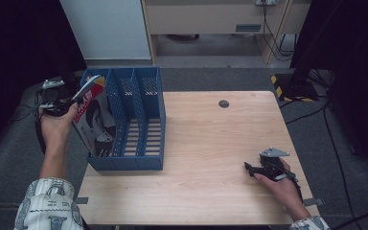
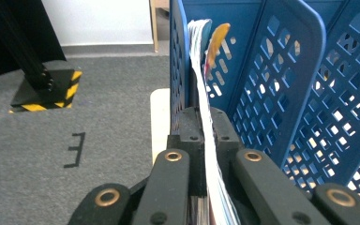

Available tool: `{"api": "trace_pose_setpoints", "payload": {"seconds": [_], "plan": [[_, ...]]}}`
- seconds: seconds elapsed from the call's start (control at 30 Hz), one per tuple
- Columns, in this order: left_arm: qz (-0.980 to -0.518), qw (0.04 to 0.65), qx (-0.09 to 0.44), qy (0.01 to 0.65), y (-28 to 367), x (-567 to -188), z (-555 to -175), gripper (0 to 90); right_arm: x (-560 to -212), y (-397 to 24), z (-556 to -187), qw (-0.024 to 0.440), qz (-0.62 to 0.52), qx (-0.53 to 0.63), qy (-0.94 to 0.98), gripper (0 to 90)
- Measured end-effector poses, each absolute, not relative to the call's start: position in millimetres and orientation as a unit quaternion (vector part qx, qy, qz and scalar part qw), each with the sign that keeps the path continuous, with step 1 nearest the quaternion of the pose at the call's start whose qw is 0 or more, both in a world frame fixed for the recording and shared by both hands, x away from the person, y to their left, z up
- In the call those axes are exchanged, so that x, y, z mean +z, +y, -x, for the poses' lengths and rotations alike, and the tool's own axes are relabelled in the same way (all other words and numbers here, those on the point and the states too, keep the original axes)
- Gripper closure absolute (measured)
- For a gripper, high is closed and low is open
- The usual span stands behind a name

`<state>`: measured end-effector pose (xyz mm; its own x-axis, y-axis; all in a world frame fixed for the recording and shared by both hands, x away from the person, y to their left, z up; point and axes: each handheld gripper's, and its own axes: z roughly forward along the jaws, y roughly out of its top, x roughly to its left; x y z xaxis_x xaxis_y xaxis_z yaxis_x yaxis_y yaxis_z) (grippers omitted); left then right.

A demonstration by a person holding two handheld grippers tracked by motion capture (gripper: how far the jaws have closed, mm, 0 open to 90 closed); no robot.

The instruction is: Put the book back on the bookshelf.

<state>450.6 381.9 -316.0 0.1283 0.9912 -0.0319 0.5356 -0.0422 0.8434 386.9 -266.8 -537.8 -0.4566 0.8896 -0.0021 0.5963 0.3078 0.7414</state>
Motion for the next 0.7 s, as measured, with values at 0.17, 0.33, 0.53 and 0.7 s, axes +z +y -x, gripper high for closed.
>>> {"api": "trace_pose_setpoints", "payload": {"seconds": [0.17,0.33,0.53,0.7], "plan": [[-0.645,0.387,0.322,0.575,382.5,-313.7,-444.3,86.5,-537.7,-266.8,-386.9,0.212,-0.476,0.346,0.780,23.5],[-0.634,0.404,0.337,0.567,383.9,-309.6,-440.0,86.5,-537.8,-266.8,-386.9,0.212,-0.476,0.346,0.780,23.5],[-0.621,0.416,0.360,0.557,379.9,-310.0,-440.3,86.6,-537.7,-266.8,-386.9,0.212,-0.476,0.345,0.780,23.5],[-0.618,0.418,0.360,0.560,380.0,-316.2,-443.1,86.6,-537.8,-266.8,-386.9,0.212,-0.476,0.346,0.780,23.5]]}}
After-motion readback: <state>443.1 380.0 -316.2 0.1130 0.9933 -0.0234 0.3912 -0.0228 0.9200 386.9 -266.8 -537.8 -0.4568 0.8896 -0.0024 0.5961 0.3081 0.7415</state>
